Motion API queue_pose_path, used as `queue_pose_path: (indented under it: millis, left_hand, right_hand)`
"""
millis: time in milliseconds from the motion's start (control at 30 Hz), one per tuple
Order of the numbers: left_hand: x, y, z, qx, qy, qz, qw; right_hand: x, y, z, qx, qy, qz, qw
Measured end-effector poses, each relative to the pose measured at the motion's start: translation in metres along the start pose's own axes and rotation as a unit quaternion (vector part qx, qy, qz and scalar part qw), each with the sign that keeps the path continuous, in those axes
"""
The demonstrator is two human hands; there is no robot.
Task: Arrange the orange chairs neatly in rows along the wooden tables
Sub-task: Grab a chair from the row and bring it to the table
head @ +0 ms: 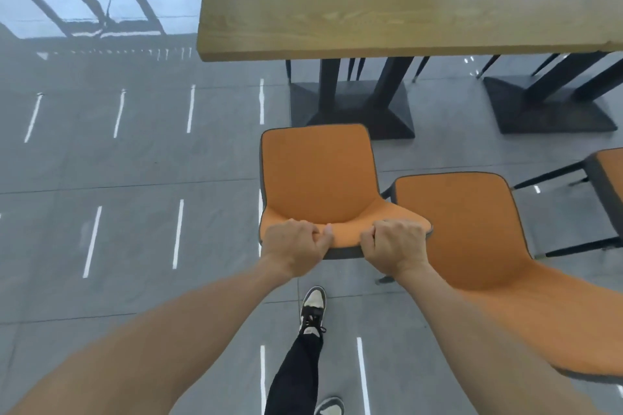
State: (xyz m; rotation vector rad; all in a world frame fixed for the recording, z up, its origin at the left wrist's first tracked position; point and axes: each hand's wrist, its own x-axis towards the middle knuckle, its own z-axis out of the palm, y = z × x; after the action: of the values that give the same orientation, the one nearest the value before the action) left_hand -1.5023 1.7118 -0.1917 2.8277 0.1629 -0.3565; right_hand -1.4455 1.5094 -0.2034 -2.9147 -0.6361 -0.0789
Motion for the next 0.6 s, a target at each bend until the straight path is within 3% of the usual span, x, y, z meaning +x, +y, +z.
queue_pose_path:
  millis: [333,600]
  left_hand:
    - [0.157,-0.014,-0.036,-0.009,0.019,-0.01,1.0]
    - [0.167,-0.039,-0.043,0.027,0.055,-0.006,0.998]
  right_hand:
    - [0.157,0.026,0.0,-0.042,0.09,0.011,0.995]
    - [0.169,0.013,0.017,0.048,0.081,-0.019,0.995]
